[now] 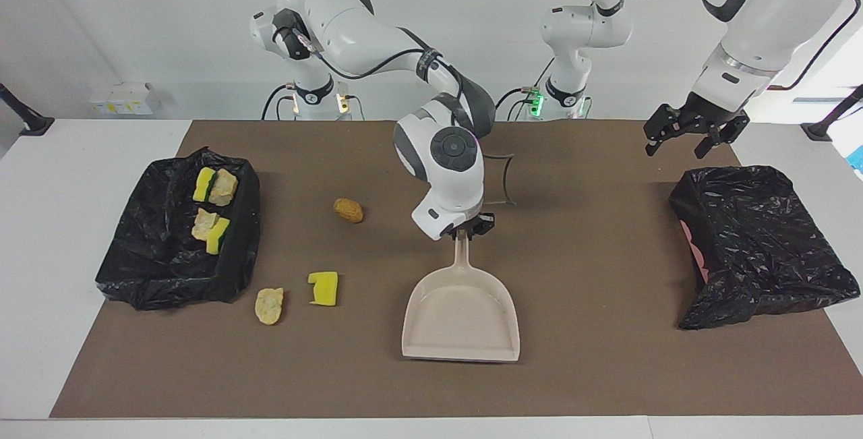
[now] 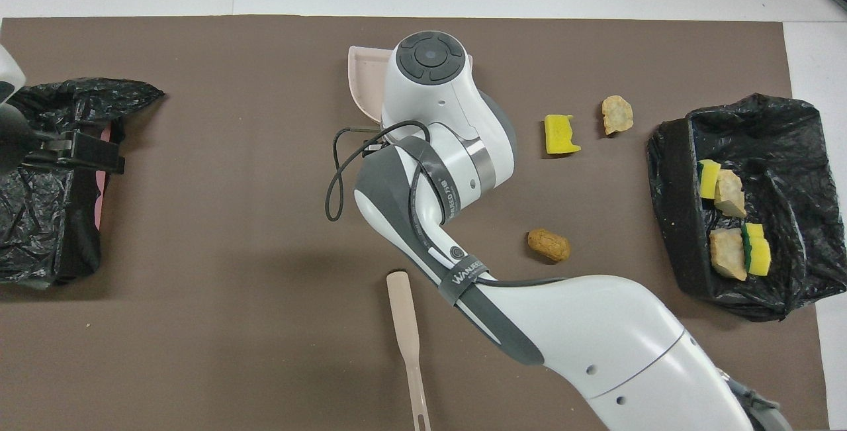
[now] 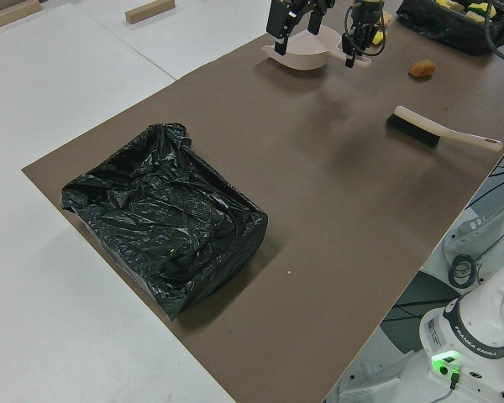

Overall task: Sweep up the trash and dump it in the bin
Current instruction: 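Bring the empty dustpan back and set it on the table with the right gripper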

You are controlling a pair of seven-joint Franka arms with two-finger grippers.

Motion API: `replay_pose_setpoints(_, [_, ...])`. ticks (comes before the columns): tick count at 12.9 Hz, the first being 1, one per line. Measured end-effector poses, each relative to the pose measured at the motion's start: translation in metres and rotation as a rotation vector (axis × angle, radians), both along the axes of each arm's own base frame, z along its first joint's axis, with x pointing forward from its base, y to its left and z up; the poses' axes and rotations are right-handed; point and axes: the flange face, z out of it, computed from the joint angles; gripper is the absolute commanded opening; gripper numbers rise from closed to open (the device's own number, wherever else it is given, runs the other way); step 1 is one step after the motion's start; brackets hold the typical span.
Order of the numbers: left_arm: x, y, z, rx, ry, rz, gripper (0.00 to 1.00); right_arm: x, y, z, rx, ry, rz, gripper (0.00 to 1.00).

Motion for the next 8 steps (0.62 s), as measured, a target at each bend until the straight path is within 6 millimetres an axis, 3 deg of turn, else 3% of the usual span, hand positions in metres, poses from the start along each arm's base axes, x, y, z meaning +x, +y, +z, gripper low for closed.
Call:
replay_pose_setpoints(3, [0.000, 0.000, 0.000, 0.000, 0.000, 0.000, 1.00, -0.005, 0.008, -0.013, -0.007, 0.018, 0.013, 0.03])
replay_pose_setpoints(8, [0.000, 0.000, 0.000, 0.000, 0.000, 0.000, 1.00, -0.012, 0.018, -0.020, -0.020, 0.022, 0.055, 0.46])
